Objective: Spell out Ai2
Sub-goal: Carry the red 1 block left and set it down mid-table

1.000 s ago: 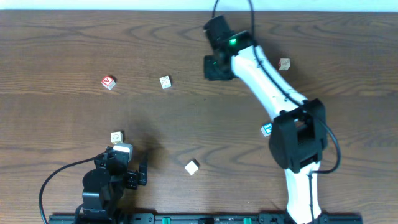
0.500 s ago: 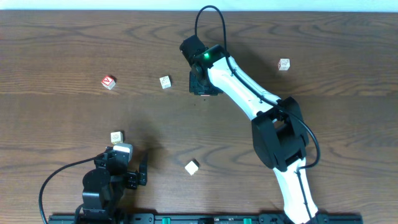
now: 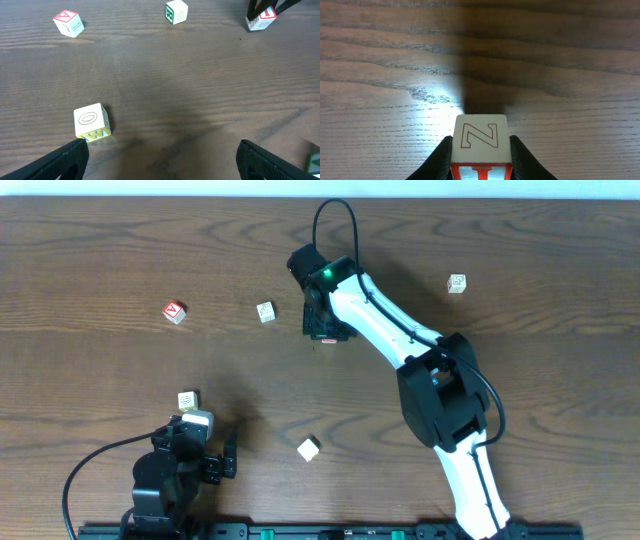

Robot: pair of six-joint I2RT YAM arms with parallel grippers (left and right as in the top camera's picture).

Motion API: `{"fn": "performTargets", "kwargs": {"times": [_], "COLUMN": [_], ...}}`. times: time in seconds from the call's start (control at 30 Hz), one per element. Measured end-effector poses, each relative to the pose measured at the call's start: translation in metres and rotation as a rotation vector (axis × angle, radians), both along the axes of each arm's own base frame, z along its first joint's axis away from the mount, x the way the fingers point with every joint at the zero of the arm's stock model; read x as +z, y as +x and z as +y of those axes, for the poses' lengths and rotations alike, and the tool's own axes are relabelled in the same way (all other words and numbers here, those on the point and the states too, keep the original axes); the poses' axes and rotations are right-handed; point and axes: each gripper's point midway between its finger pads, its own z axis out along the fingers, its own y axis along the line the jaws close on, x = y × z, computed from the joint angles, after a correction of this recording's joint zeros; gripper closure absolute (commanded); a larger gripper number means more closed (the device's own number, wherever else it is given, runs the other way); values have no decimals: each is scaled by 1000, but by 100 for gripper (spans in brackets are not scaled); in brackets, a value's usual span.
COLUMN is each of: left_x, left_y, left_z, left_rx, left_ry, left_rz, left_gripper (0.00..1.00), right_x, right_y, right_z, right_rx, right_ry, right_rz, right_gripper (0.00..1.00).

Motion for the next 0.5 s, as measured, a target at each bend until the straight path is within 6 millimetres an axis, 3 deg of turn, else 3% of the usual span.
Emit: {"fn": "performTargets", "kwargs": {"times": [0.5], "left_x": [0], "left_y": [0], "left_z": [0], "left_rx": [0], "left_ry": [0], "left_rz": [0], "left_gripper": [5], "right_x": [-6], "right_y": [-2], "right_z": [0], "right_rx": [12], "right_ry": [-1], "right_rz": [18], "right_gripper": [64]}}
